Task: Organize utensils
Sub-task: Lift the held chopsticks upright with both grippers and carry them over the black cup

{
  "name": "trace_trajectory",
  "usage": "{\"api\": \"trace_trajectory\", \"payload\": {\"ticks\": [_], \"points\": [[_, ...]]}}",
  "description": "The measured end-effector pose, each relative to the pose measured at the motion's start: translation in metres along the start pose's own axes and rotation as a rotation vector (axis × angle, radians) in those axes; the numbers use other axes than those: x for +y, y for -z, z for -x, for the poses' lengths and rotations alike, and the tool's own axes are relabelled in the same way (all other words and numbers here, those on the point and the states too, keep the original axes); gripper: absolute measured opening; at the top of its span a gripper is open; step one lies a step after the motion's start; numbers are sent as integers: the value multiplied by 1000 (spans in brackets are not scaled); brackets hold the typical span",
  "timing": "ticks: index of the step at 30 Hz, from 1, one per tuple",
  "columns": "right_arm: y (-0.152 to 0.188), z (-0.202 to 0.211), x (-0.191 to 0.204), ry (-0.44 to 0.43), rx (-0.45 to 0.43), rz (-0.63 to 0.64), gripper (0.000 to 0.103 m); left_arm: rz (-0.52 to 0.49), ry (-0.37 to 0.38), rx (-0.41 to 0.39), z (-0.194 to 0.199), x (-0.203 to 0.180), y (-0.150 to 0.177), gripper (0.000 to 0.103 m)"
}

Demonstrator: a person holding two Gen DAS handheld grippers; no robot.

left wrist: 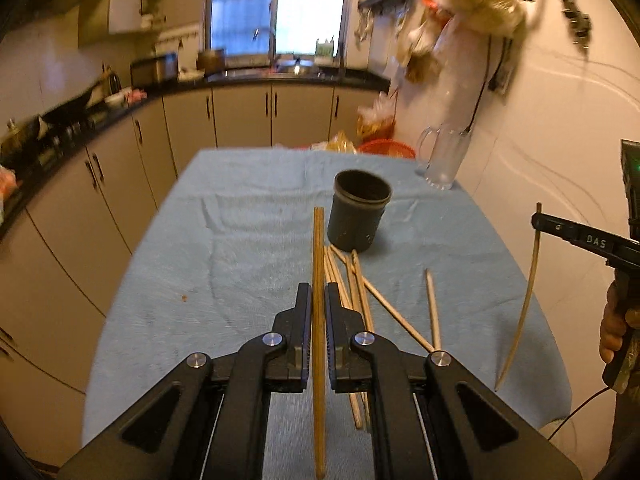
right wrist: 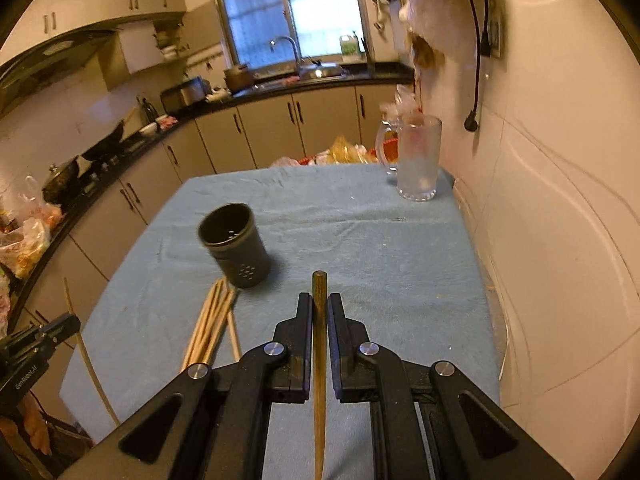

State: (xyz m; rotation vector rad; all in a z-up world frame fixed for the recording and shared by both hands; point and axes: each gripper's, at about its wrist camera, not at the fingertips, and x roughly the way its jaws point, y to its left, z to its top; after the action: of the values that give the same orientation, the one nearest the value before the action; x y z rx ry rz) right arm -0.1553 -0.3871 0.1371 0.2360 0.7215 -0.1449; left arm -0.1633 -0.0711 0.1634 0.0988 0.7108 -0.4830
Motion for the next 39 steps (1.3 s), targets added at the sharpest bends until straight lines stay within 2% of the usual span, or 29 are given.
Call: {"api": "trace_trajectory", "payload": {"ticks": [8, 15, 24, 34, 39], "points": [[19, 44, 15, -29, -72, 22, 8, -56, 4, -93, 52, -16, 14, 6], [16, 66, 24, -60, -136, 27, 8, -68, 38, -163, 76, -23, 4, 6], [-24, 69, 34, -98, -210, 13, 8, -51, 74, -170, 59, -27, -59, 6], [-95, 46, 44, -162, -324, -54, 8, -8, 82, -199, 10, -32, -146, 6], [-129, 28, 42, -192, -383, -108, 8, 17, 90, -223, -12, -33, -179, 6]]}}
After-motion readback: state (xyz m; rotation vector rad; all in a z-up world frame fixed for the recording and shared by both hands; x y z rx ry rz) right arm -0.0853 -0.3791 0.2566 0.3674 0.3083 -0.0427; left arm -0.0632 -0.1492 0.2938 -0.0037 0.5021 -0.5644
